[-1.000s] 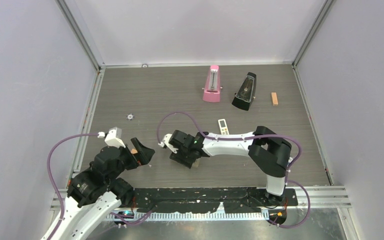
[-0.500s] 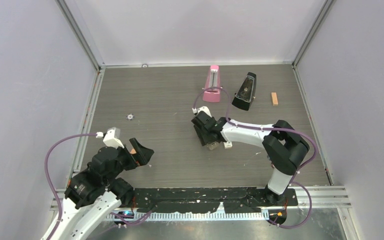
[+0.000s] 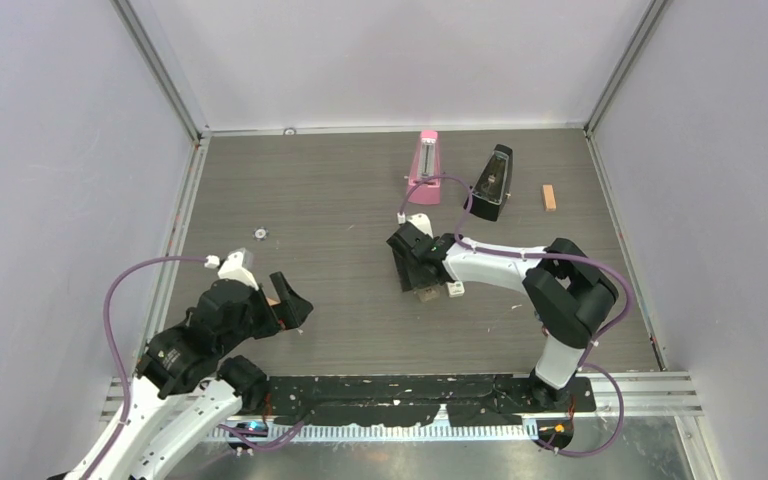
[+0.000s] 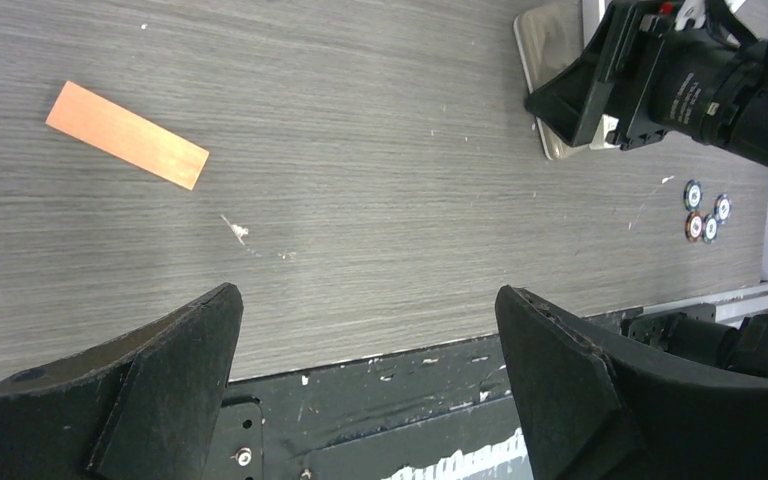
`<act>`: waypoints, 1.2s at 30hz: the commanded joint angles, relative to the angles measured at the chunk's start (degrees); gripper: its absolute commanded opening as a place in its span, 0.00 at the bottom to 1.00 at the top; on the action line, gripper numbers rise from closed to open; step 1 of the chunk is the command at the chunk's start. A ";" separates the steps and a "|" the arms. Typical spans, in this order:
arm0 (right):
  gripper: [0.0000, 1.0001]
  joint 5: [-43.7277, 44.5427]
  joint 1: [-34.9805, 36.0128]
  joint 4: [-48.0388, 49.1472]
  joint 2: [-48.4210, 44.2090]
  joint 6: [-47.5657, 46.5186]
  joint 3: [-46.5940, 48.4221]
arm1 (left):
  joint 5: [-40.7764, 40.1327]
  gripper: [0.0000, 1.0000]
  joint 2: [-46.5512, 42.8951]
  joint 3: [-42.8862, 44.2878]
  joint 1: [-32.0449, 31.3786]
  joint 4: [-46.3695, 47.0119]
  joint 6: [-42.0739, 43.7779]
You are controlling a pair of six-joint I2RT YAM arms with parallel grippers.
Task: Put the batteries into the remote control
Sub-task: Move the remote control to the center of the board, then reset both arms
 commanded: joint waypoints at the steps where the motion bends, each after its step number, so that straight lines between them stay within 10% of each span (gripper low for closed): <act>1: 0.74 2.36 -0.30 -1.25 -1.85 2.29 1.45 | 1.81 1.00 1.66 2.61 0.09 -0.99 -0.29; 15: 0.99 7.44 -0.30 -8.36 -27.10 4.31 -3.67 | 0.11 1.00 -0.82 5.35 0.16 -4.02 4.14; 27: 0.95 22.38 -0.30 -28.91 -69.66 5.80 -0.31 | -8.04 1.00 -6.75 18.02 0.12 -11.78 10.87; 36: 0.95 27.79 -0.28 -36.69 -82.80 4.29 10.57 | -9.95 1.00 -9.21 23.28 0.11 -13.19 11.05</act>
